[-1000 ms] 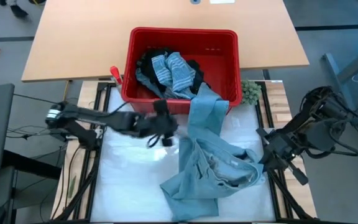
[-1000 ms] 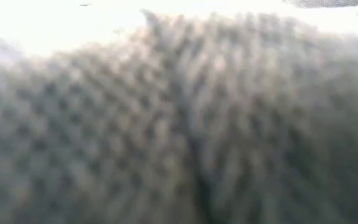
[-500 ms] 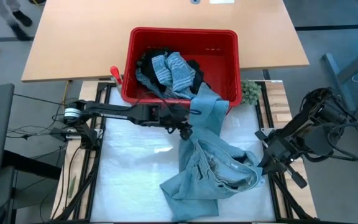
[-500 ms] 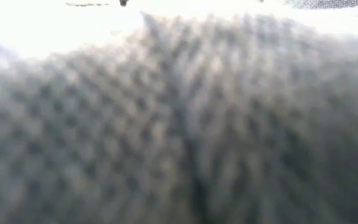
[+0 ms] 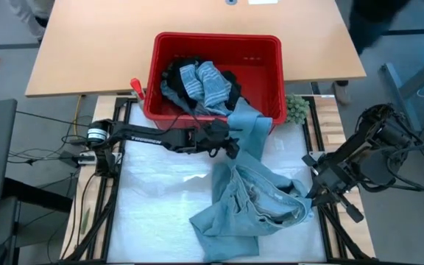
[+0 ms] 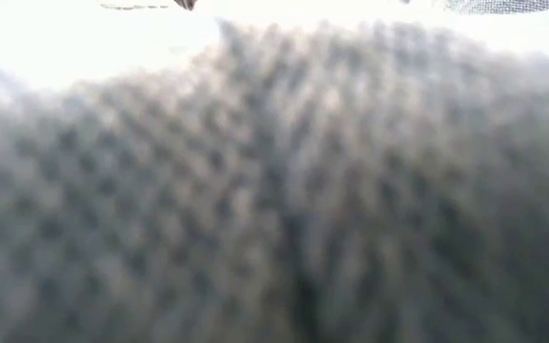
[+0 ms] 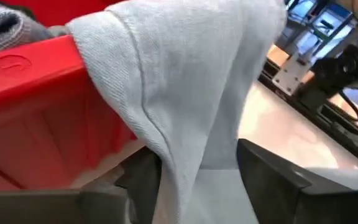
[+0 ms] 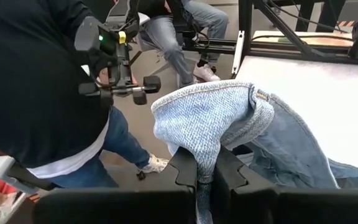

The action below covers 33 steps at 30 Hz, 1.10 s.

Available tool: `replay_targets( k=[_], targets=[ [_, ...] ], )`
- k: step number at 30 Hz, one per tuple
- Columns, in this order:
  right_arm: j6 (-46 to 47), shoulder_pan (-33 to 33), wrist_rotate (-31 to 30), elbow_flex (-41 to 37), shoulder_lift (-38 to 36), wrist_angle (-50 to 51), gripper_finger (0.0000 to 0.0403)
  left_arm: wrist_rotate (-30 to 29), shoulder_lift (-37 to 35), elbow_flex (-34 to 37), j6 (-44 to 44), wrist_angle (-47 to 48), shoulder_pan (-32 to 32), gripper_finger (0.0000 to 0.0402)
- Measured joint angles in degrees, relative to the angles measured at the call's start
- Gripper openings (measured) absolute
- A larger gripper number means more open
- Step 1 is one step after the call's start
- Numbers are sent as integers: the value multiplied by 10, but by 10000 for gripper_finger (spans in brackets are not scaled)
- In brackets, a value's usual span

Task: Fold Laundry from Bin
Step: Fold the light blue pants

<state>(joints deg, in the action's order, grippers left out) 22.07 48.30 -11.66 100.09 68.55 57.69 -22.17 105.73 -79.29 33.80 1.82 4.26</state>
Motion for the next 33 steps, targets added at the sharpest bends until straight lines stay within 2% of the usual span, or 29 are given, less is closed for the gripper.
replay_targets(
  k=[2, 4, 6, 12, 15, 17, 19, 22, 25, 28, 33],
  targets=[
    [-7, 0, 0, 0, 0, 0, 36, 27, 0, 0, 11, -32, 4, 140],
    [-16, 0, 0, 0, 0, 0, 37, 69, 0, 0, 5, -79, 4, 74],
    [-24, 0, -1, 0, 0, 0, 37, 130, 0, 0, -10, -143, 2, 21],
    [-36, 0, -1, 0, 0, -1, 37, 341, -25, 0, -42, -469, -17, 2],
    [-41, 0, -2, 0, 0, -4, 37, 487, -37, 0, -18, -618, -30, 1],
    [-45, 0, -2, 0, 0, -7, 37, 568, -46, 0, 15, -672, -43, 0],
    [-58, 0, -2, 0, 0, -12, 37, 613, -58, 0, 39, -682, -59, 0],
    [-83, 0, -2, 0, 1, -31, 37, 636, -66, 0, 30, -679, -88, 0],
    [-107, 0, -2, 0, 1, -55, 37, 633, -66, 0, -7, -640, -107, 0],
    [-143, 0, 20, 0, 4, -105, 37, 572, -66, -1, -31, -549, -107, 0],
    [-215, 0, 121, 0, 17, -212, 37, 484, -64, 0, -45, -464, -75, 0]
  ],
)
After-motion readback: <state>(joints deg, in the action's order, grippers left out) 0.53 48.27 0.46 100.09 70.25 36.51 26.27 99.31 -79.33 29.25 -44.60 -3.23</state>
